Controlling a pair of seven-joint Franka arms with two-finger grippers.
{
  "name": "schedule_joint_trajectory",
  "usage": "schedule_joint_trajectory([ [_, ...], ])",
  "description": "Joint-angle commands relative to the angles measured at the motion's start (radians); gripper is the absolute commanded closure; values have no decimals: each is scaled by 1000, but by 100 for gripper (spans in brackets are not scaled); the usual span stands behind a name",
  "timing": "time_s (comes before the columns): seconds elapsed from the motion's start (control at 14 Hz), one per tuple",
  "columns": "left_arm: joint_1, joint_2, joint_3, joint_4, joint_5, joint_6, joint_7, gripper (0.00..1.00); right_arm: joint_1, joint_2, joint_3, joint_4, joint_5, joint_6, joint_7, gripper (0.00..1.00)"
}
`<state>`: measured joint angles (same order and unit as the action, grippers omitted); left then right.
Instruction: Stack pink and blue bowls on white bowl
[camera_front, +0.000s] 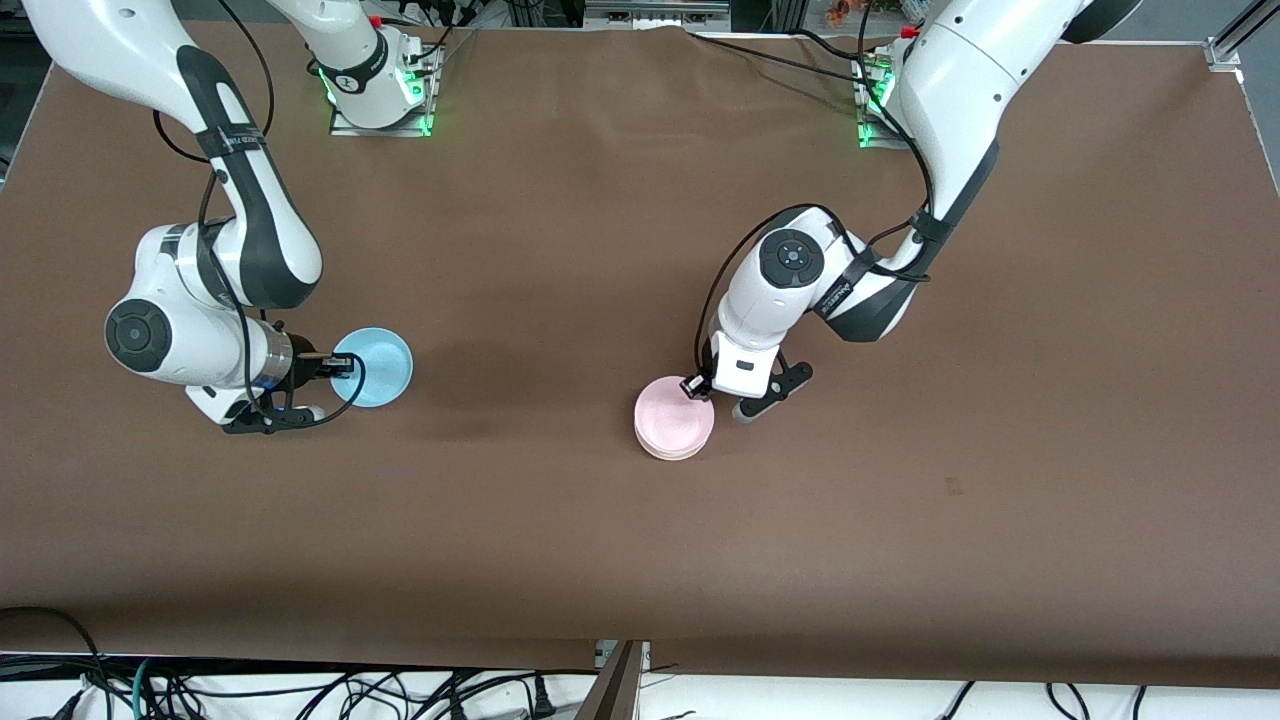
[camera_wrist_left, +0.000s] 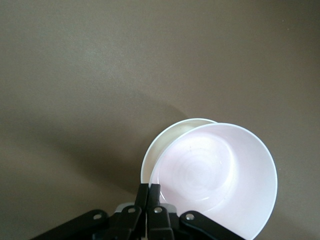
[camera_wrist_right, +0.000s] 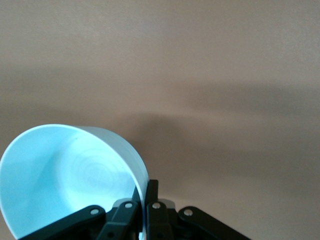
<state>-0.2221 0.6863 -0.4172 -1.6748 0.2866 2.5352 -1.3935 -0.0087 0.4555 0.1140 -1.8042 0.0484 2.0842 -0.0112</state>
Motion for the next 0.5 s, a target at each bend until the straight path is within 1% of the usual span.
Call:
schedule_joint_trajectory([
  [0.0,-11,22,11,0,77,39,-67,100,-1,-1,16,20,16,-23,7,100],
  [0.14,-11,29,11,1,109,45,-91,100,0,-1,26,20,22,-23,7,100],
  [0.36,-11,32,11,1,111,53,-93,100,4,0,27,22,27,-23,7,100],
  [0.43,-11,32,11,1,111,53,-93,100,7,0,32,22,48,-18,8,100],
])
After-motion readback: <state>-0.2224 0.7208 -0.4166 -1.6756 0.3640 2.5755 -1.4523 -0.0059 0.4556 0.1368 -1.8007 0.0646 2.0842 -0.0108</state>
